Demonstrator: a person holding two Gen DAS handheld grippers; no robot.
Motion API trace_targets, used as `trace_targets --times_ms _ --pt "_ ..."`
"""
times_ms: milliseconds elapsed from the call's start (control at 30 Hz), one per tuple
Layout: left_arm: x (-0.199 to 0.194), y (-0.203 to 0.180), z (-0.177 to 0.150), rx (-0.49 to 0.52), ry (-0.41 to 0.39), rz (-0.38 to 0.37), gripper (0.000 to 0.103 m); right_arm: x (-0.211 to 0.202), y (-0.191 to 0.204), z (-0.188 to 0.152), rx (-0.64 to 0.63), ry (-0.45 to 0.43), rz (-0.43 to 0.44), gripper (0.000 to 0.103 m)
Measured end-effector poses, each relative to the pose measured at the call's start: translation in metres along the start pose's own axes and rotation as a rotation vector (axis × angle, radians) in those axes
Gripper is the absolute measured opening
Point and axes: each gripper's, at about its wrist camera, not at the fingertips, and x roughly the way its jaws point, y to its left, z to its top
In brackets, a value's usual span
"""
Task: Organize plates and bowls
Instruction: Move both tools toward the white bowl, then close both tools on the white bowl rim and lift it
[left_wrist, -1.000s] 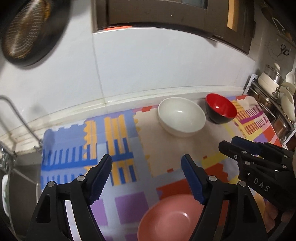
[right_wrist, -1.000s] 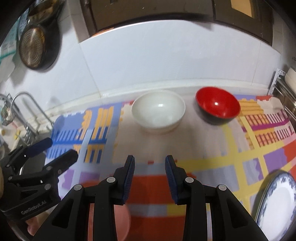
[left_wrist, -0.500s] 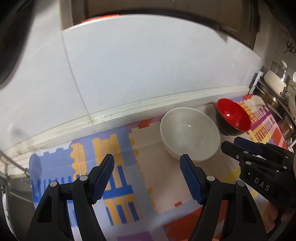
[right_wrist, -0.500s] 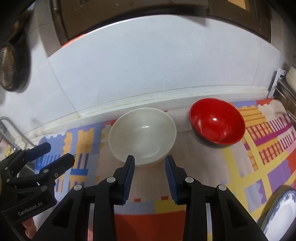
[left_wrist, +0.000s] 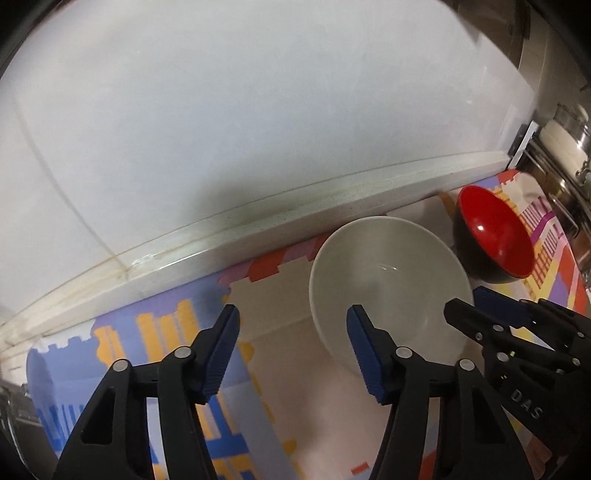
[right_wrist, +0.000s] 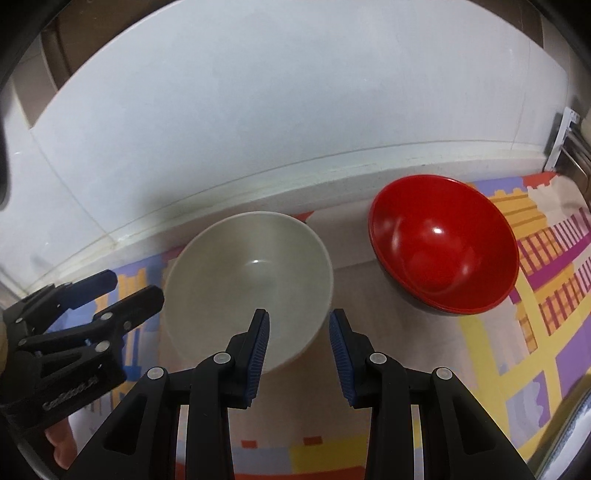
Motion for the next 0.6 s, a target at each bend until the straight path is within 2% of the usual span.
trace_targets --times_ms 67,200,233,300,433,500,600 --pt "0.009 -0.002 0.002 0.005 0.020 -0.008 0.055 0.005 -0.002 0.001 0.008 0.005 0.000 0.035" --pt "0.022 -0.004 0.003 0.007 0.050 -0.016 0.040 0.012 -0.003 0.003 0.010 0.010 0.000 0.033" --pt "0.025 -0.004 0.003 0.009 0.057 -0.018 0.036 0.013 -0.003 0.002 0.008 0.010 -0.001 0.029" --pt "0.029 -0.004 0.003 0.009 0.064 -0.025 0.033 0.016 -0.004 0.003 0.002 0.014 -0.003 0.025" --pt "0.033 -0.004 0.004 0.006 0.079 -0.042 0.018 0.019 -0.004 0.005 0.001 0.013 -0.007 0.018" --pt "0.034 -0.004 0.004 0.007 0.083 -0.053 0.014 0.020 -0.004 0.006 -0.001 0.011 -0.010 0.015" --pt "0.035 -0.007 0.006 0.000 0.081 -0.047 0.013 0.021 -0.004 0.007 0.003 0.010 -0.006 0.015"
